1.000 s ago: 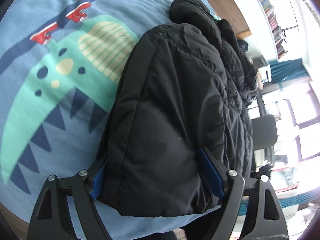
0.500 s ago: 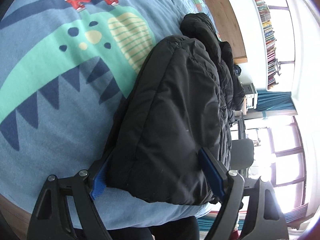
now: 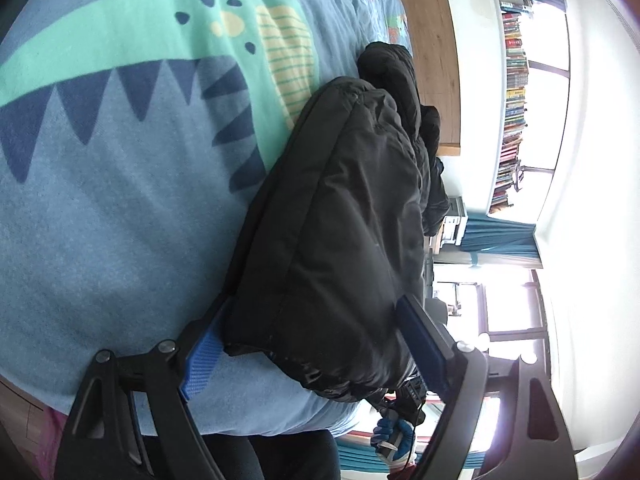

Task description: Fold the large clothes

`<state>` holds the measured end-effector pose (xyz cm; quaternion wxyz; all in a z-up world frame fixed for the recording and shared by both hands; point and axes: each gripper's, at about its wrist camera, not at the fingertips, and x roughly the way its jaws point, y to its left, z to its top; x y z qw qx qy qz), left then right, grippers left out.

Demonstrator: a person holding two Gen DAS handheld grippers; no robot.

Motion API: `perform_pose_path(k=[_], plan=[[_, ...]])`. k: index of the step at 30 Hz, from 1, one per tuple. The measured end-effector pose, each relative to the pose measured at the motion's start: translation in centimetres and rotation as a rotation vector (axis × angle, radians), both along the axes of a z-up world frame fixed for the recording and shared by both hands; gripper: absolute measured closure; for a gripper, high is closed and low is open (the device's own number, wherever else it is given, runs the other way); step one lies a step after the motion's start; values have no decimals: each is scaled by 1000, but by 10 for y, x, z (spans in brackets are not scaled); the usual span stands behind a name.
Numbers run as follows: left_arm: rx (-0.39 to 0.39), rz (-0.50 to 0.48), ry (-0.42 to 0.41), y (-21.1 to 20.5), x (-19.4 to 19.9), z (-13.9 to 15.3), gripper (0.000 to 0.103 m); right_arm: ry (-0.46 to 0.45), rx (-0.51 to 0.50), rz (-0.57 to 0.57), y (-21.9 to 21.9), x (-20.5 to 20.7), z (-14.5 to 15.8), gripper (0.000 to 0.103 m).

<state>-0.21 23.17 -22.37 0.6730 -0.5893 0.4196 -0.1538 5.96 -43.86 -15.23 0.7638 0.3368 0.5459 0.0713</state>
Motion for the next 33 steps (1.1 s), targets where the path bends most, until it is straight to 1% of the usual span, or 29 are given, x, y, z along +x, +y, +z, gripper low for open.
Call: perform_pose_path(k=[5,6,9,13,16,17,19,21,22,23,27,28,29,30,31,32,33], plan=[[38,-15,49,10,15,-3,21,2,1,4,0,1,0,31],[58,-26,48,12,23,-2,21,3,-1,6,-1,1,0,31],[80,-60,37,16,42,0,21,6,-6,12,-2,2,1,30],[65,-110,16,19,66,-1,21,11,-6,12,-2,4,0,28],[49,-208,14,8,83,-4,21,16,0,-4,-2,5,-2,27],[36,-268,3,-2,87,-4,21,17,2,-10,-2,5,-4,26],[10,-353,-8,-17,88,-5,21,20,3,-22,-2,5,-6,24],[-23,-401,-23,-30,84,-7,21,24,-2,-26,1,7,-6,23],[-37,-397,-31,-30,82,-7,21,25,-5,-27,2,8,-6,22],[-51,-373,-46,-28,79,-7,21,25,-8,-28,3,9,-6,21],[-62,-268,-95,-16,73,0,24,24,-22,-33,5,10,-4,21],[-55,-259,-99,-15,73,2,28,20,-23,-35,5,10,-3,25],[-37,-256,-100,-16,73,6,35,16,-17,-36,5,10,-2,33],[-22,-254,-100,-18,74,9,39,10,0,-37,6,9,-1,37],[-15,-253,-98,-18,71,12,45,3,15,-39,7,9,1,43],[-2,-250,-96,-20,72,16,49,-5,29,-43,8,7,2,47],[7,-248,-93,-22,71,19,50,-10,41,-47,8,6,2,48]])
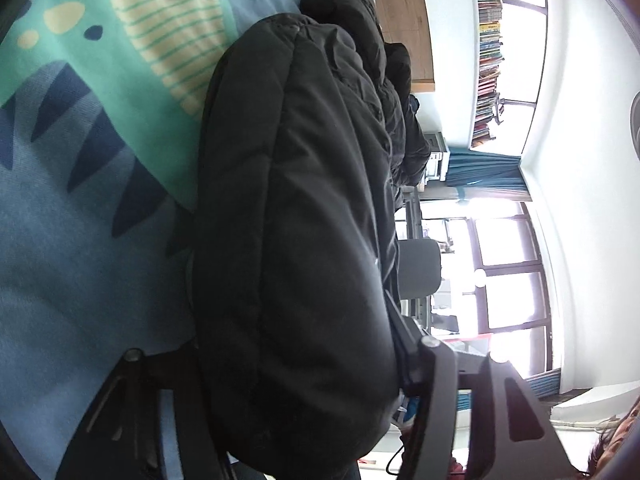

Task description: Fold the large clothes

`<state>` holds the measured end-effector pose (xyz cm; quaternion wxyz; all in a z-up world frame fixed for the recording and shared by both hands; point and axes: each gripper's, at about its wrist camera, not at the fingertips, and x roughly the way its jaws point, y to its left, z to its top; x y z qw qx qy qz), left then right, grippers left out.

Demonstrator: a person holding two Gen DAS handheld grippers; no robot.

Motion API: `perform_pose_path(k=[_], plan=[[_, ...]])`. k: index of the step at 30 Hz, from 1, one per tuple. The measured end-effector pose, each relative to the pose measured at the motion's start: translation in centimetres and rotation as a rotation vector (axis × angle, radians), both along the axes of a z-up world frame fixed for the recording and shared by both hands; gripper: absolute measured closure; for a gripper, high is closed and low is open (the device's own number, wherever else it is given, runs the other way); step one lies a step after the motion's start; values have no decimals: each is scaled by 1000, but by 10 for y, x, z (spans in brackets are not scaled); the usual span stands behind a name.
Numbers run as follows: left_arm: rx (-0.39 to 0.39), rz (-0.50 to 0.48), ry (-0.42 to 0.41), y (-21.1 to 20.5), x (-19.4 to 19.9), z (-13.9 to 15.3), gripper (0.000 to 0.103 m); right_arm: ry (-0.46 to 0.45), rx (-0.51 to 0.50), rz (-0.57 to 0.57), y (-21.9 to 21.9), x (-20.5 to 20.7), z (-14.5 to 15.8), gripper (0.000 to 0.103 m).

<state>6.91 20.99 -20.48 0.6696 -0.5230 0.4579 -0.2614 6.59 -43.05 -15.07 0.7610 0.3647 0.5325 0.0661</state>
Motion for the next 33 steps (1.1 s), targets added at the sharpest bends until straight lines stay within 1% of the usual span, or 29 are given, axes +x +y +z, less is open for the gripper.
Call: perform_pose_path(k=[3,4,7,8,9,10,11,12,14,15,17,21,23,25,29,30,31,33], plan=[[1,-4,28,-14,0,6,50,-8,33,-15,-2,-5,-4,48],[7,-8,33,-19,1,7,50,-9,43,-18,-3,-6,-6,46],[39,-9,38,-27,5,14,50,-15,57,-22,-4,-7,-8,46],[49,-4,35,-28,5,15,50,-17,54,-18,-4,-7,-7,48],[67,9,26,-29,4,19,53,-22,52,-12,-3,-7,-6,50],[72,20,16,-29,2,23,63,-33,55,-8,-3,-8,-4,57],[73,32,9,-30,1,26,69,-50,57,-7,-3,-10,-1,67],[75,47,1,-30,-1,32,71,-67,60,-7,-4,-11,2,71],[70,71,-19,-29,-3,41,79,-89,87,-18,-3,-13,9,82],[57,88,-34,-26,-3,48,80,-99,101,-25,-4,-13,13,84],[33,118,-71,-23,1,65,83,-131,133,-43,-6,-13,25,87],[2,166,-151,-15,16,102,85,-218,206,-115,-20,-6,59,88],[-1,187,-185,-11,28,120,85,-263,221,-151,-29,3,79,89],[-7,213,-219,-7,47,140,85,-308,216,-177,-35,17,105,89],[-14,249,-286,2,88,180,85,-382,196,-203,-44,56,153,89],[-1,254,-305,3,106,194,85,-400,189,-210,-47,72,167,89],[6,257,-315,5,115,201,85,-410,186,-215,-47,86,176,89],[33,273,-332,7,151,221,85,-421,162,-225,-46,122,196,89]])
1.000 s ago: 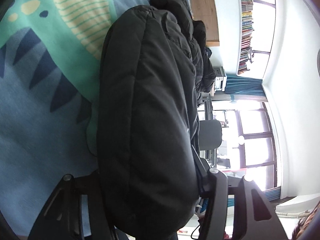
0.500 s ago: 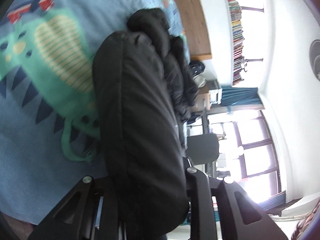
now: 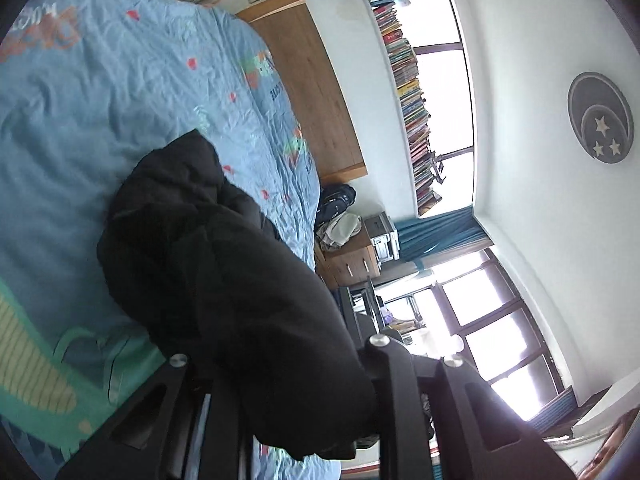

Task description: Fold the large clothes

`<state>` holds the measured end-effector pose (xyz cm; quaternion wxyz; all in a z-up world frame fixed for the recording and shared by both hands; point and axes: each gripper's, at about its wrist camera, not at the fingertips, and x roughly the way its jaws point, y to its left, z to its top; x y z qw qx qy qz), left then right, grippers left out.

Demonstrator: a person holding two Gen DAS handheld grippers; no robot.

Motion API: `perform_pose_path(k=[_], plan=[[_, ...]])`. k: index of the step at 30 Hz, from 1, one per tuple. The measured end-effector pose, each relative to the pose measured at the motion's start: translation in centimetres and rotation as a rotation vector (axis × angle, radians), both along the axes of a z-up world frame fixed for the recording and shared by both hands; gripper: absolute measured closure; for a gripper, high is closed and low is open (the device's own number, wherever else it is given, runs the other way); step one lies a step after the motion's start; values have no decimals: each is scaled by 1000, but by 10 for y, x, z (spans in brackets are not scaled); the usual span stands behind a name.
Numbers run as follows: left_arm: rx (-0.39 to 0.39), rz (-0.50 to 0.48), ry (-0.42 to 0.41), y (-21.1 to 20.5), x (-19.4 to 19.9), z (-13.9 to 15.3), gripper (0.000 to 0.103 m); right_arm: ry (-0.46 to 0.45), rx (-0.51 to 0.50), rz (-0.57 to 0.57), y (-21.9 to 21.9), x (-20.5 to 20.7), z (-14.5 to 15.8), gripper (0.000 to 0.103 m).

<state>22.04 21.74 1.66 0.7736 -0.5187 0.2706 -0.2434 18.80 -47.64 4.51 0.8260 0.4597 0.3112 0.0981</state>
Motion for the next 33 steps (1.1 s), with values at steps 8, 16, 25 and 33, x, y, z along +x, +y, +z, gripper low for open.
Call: perform_pose_path(k=[8,16,25,33], plan=[[82,75,110,-15,163,7,85,112,11,-116,1,153,-1,85],[186,87,301,-36,317,-85,80,270,-19,-151,2,271,-88,81],[174,59,383,-51,359,-152,75,332,-14,-122,10,308,-150,73],[131,67,276,-30,343,-75,36,231,50,-146,-12,289,-107,20]])
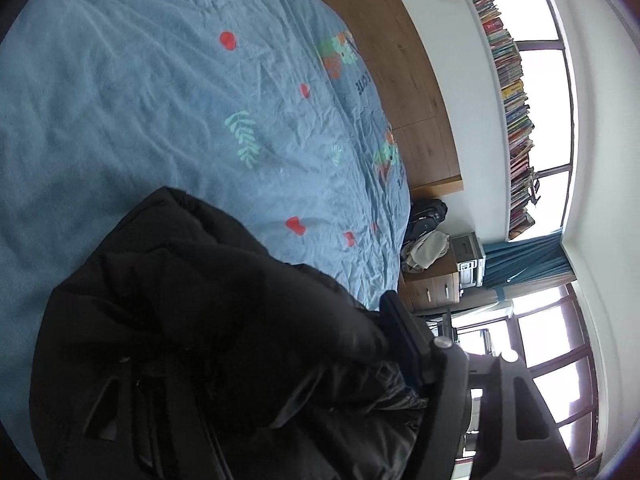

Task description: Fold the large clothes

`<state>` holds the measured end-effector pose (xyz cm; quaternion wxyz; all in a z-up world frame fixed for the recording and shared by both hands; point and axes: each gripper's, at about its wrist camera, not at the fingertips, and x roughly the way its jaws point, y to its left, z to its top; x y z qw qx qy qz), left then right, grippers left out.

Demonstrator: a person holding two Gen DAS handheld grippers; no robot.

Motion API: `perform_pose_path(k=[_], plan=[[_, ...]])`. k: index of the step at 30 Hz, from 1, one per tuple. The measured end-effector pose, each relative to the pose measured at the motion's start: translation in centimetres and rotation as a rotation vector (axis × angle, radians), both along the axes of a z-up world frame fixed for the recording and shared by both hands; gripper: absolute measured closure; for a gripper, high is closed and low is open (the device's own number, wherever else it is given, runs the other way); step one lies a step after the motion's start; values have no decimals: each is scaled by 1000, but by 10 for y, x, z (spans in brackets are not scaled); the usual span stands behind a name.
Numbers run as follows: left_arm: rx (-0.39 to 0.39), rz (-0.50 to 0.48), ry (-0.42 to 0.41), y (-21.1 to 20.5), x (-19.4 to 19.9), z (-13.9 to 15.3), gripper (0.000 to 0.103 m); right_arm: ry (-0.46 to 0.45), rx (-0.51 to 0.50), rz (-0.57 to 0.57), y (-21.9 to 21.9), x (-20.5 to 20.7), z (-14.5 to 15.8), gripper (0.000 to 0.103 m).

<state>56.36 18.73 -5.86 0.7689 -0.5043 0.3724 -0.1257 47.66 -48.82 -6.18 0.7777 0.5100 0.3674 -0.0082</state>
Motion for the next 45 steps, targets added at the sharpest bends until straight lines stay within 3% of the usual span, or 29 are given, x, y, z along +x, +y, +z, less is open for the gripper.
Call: perform_pose_path(k=[7,11,14,21,25,29,37,45], plan=[[93,25,-83,17,-20,74,31,-118,-89,8,-17,-24,65,17],[311,15,-117,1,-42,112,31,-178,-259,137,15,-40,104,17],[433,-70,-127,-36,-55,116,31,-207,-361,255,56,-50,115,17],[644,-342,-95,-163,-60,73,31,-223,-585,527,171,-46,96,17],[773,-399,-45,-204,-23,51,30,-175,-614,604,202,-13,70,17],[847,-384,27,-211,21,31,22,-99,-653,588,201,31,41,15],[869,-350,144,-211,88,-11,10,12,-711,573,200,106,3,11],[870,-334,194,-207,123,-44,1,51,-693,579,198,136,-24,7]])
